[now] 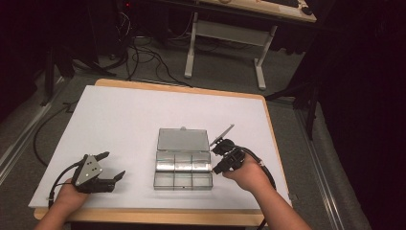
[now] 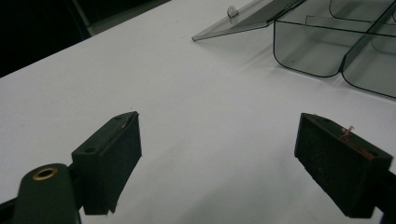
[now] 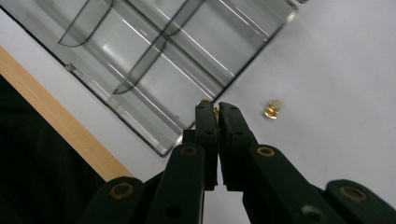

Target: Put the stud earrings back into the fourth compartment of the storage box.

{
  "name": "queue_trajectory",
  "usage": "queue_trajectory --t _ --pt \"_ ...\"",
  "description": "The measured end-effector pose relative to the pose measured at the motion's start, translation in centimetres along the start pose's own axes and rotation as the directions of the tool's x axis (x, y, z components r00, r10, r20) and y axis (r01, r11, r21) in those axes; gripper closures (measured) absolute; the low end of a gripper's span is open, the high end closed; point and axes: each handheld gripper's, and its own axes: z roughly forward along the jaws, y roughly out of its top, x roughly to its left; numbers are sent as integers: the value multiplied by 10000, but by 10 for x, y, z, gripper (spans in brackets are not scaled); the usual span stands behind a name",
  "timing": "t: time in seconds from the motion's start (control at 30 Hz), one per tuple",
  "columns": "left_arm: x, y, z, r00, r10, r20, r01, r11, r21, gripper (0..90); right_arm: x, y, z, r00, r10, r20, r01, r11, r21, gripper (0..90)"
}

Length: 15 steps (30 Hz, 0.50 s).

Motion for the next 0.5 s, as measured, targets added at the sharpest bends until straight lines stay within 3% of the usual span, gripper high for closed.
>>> queue_trajectory --t 0.03,0.07,0.1,0.13,0.4,0.5 --pt "0 0 0 10000 10 3 -10 10000 8 152 2 2 1 9999 -109 -14 109 9999 -9 878" --pt "0 0 0 10000 12 4 -12 10000 -6 152 7 3 2 9998 176 -62 -175 9998 120 878" --pt "0 0 0 10000 18 7 -18 10000 -18 152 8 6 4 9997 -209 -99 209 9998 9 878" --pt "0 0 0 10000 27 -2 -27 10000 -17 152 12 8 5 9998 -110 -166 111 9999 68 878" --pt "-1 0 0 10000 37 -47 -37 10000 -43 152 32 27 16 9929 -1155 -275 1159 9931 153 878" --pt "-1 0 0 10000 43 -35 -43 10000 -28 152 39 34 20 9904 -1345 -308 1352 9905 248 878"
